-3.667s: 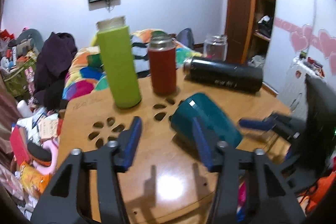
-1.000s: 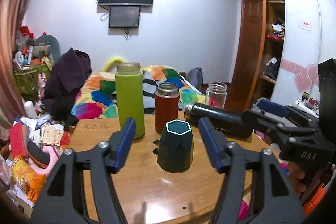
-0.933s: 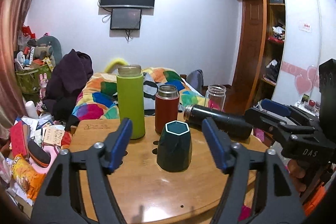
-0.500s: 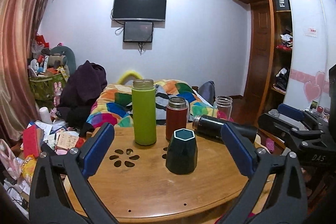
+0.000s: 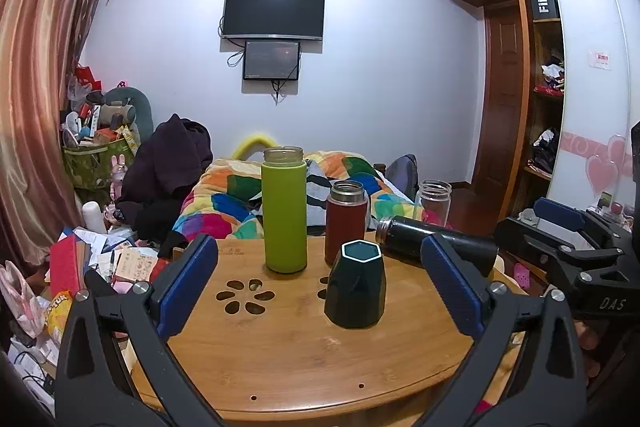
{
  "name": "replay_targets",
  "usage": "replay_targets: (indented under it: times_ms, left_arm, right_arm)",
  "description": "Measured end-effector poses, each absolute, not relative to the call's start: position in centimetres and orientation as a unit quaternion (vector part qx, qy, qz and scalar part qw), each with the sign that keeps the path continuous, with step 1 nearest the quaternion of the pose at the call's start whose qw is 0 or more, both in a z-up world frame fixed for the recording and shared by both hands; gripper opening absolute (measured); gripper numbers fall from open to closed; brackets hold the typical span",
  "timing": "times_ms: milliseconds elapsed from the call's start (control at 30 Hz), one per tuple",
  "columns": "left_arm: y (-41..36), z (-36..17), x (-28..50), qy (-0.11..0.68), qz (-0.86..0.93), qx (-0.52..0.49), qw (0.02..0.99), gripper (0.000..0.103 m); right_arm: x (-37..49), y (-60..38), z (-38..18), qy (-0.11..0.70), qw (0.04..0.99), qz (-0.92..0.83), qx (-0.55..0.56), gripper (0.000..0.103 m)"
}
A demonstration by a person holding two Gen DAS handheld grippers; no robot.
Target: Flip cup upside down
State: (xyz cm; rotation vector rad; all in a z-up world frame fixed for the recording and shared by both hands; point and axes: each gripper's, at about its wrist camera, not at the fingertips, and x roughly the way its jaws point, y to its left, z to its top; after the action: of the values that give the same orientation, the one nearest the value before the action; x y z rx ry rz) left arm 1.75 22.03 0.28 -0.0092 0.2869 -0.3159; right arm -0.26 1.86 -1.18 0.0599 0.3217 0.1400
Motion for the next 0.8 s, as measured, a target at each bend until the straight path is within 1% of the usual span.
replay_targets:
  times_ms: [800]
  left_arm:
    - [22.27,0.38,1.69,0.141,-0.156,-0.005,0.978,0.103]
  right_arm:
    - [-0.41,2.16,-1.20,0.158,0.984,0.072,0.029,0.103]
